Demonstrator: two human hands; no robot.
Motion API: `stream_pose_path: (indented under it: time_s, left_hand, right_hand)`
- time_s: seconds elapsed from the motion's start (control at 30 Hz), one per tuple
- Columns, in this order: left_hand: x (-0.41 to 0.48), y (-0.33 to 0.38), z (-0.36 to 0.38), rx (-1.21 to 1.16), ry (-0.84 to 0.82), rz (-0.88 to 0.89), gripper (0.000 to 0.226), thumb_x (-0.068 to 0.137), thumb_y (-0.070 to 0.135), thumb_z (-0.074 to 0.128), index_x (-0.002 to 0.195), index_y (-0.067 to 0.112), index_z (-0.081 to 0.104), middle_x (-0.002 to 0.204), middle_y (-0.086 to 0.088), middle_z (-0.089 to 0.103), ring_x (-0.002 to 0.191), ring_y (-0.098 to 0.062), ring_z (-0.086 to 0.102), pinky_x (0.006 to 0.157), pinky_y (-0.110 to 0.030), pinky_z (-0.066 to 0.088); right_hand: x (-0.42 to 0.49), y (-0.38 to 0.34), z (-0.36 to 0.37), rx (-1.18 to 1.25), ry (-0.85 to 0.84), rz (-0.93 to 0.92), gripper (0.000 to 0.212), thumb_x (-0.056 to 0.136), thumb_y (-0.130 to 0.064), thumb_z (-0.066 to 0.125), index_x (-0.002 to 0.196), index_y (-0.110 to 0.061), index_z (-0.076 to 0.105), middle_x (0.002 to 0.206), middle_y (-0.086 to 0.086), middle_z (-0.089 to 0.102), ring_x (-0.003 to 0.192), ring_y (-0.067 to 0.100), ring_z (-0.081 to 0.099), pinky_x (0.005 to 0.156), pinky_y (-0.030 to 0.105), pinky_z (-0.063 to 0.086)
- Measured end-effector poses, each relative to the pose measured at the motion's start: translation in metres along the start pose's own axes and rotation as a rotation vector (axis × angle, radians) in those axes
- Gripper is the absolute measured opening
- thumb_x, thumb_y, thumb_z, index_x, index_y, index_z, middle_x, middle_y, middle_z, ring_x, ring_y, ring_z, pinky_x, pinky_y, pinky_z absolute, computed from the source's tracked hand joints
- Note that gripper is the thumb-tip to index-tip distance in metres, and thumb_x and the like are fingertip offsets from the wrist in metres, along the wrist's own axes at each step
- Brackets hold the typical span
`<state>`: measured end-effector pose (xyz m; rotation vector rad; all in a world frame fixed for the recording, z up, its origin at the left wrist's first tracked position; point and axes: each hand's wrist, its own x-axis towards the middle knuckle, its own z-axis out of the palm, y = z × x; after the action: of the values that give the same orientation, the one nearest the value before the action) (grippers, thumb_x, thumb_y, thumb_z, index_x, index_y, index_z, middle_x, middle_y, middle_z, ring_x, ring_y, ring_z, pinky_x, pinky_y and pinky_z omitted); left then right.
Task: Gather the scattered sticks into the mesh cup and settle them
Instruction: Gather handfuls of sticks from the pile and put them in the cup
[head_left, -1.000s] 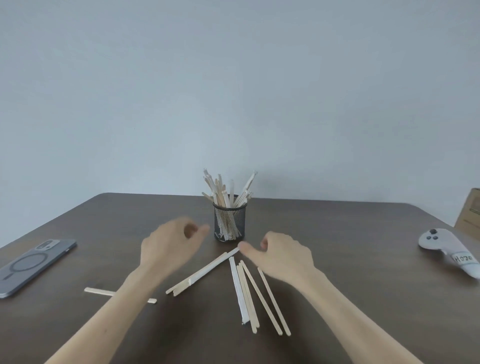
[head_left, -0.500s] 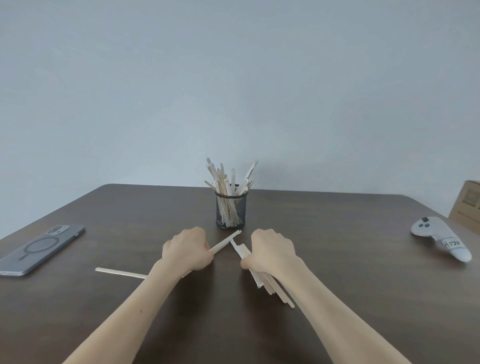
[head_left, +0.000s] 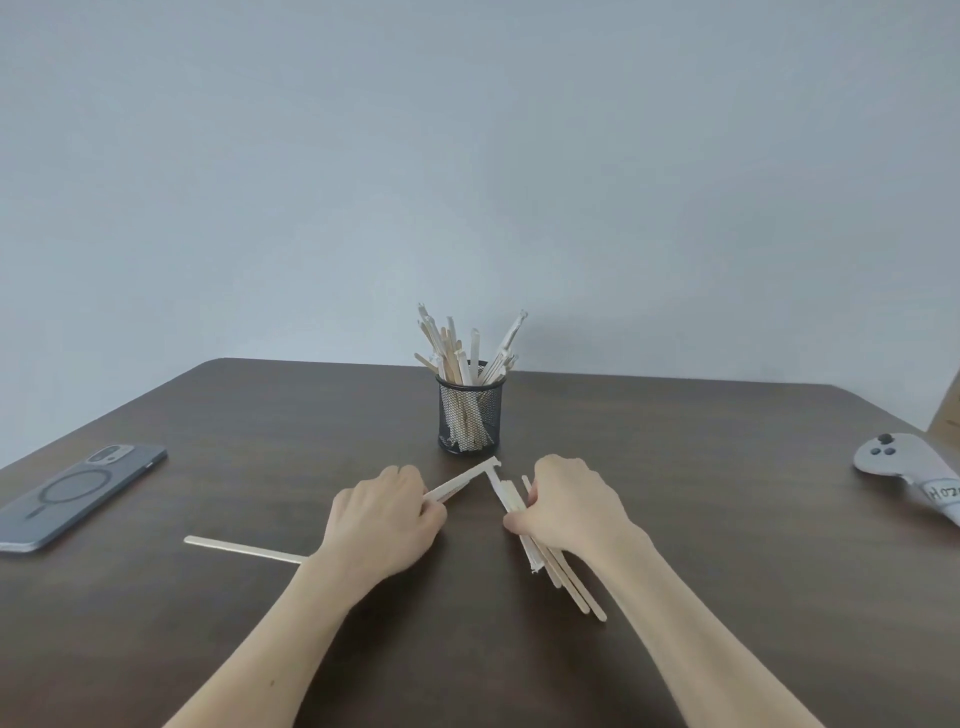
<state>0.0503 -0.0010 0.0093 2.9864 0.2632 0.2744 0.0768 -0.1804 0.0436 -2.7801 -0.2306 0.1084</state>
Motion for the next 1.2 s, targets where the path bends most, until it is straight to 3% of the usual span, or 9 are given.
stream_pose_path:
  time_s: [0.13, 0.23, 0.3, 0.37, 0.63, 0.93, 1.1, 1.2]
  left_hand:
    - [-0.002, -0.001, 0.001, 0.039, 0.024, 0.038, 0.027, 0.101, 0.038, 0.04, 0.106, 0.018, 0.057, 0.112, 0.0, 0.062, 0.099, -0.028, 0.065, 0.077, -0.037, 0.044]
    - [-0.003, 0.003, 0.003, 0.071, 0.049, 0.052, 0.027, 0.103, 0.035, 0.037, 0.109, 0.018, 0.056, 0.114, -0.001, 0.06, 0.101, -0.028, 0.066, 0.075, -0.036, 0.042]
    - [-0.004, 0.005, 0.004, 0.073, 0.062, 0.054, 0.026, 0.104, 0.034, 0.035, 0.11, 0.018, 0.055, 0.115, -0.002, 0.06, 0.103, -0.028, 0.065, 0.075, -0.036, 0.041]
    - [-0.006, 0.008, 0.005, 0.064, 0.079, 0.057, 0.024, 0.104, 0.033, 0.035, 0.11, 0.018, 0.054, 0.116, -0.001, 0.06, 0.104, -0.027, 0.064, 0.075, -0.036, 0.04]
    - [-0.01, 0.013, 0.003, 0.011, 0.084, 0.057, 0.017, 0.104, 0.034, 0.035, 0.104, 0.022, 0.047, 0.116, 0.001, 0.062, 0.104, -0.025, 0.065, 0.072, -0.034, 0.037]
    - [-0.011, 0.014, 0.0, -0.014, 0.06, 0.053, 0.014, 0.105, 0.034, 0.034, 0.099, 0.023, 0.04, 0.112, 0.003, 0.064, 0.101, -0.026, 0.065, 0.072, -0.035, 0.038]
    - [-0.01, 0.013, 0.0, -0.065, 0.076, 0.058, 0.015, 0.107, 0.034, 0.033, 0.099, 0.023, 0.038, 0.091, 0.005, 0.061, 0.074, -0.024, 0.055, 0.068, -0.036, 0.039]
    - [-0.01, 0.014, 0.001, -0.112, 0.073, 0.052, 0.013, 0.108, 0.033, 0.031, 0.101, 0.024, 0.037, 0.086, 0.007, 0.056, 0.071, -0.023, 0.052, 0.068, -0.036, 0.039]
  right_hand:
    - [-0.001, -0.001, -0.005, -0.09, 0.042, -0.026, 0.027, 0.086, -0.027, 0.075, 0.085, -0.015, 0.051, 0.105, 0.009, 0.065, 0.094, 0.032, 0.064, 0.072, 0.031, 0.043]
    - [0.0, -0.005, -0.007, -0.147, 0.035, -0.041, 0.024, 0.085, -0.016, 0.072, 0.08, -0.013, 0.048, 0.098, 0.009, 0.057, 0.087, 0.032, 0.058, 0.071, 0.032, 0.042]
    - [-0.001, -0.009, -0.005, -0.208, 0.06, -0.076, 0.016, 0.087, -0.012, 0.069, 0.1, -0.011, 0.06, 0.108, 0.012, 0.062, 0.098, 0.034, 0.064, 0.072, 0.032, 0.041]
    - [0.0, -0.012, 0.001, -0.25, 0.091, -0.097, 0.027, 0.089, -0.01, 0.065, 0.116, -0.009, 0.062, 0.119, 0.01, 0.066, 0.111, 0.032, 0.065, 0.075, 0.033, 0.042]
    - [0.001, -0.009, 0.01, -0.337, 0.131, -0.134, 0.039, 0.096, -0.005, 0.057, 0.134, -0.009, 0.058, 0.125, 0.01, 0.066, 0.116, 0.03, 0.065, 0.088, 0.035, 0.052]
    - [-0.005, -0.004, 0.021, -0.317, 0.15, -0.13, 0.032, 0.102, -0.01, 0.05, 0.133, -0.006, 0.057, 0.129, 0.016, 0.055, 0.118, 0.03, 0.059, 0.09, 0.034, 0.05]
    - [0.003, 0.002, 0.019, -0.232, 0.134, -0.068, 0.029, 0.1, -0.015, 0.053, 0.127, -0.008, 0.057, 0.128, 0.013, 0.058, 0.117, 0.032, 0.061, 0.083, 0.035, 0.046]
    - [0.004, 0.004, 0.025, -0.19, 0.142, -0.051, 0.033, 0.101, -0.023, 0.051, 0.129, -0.004, 0.053, 0.13, 0.014, 0.056, 0.119, 0.031, 0.059, 0.089, 0.037, 0.049]
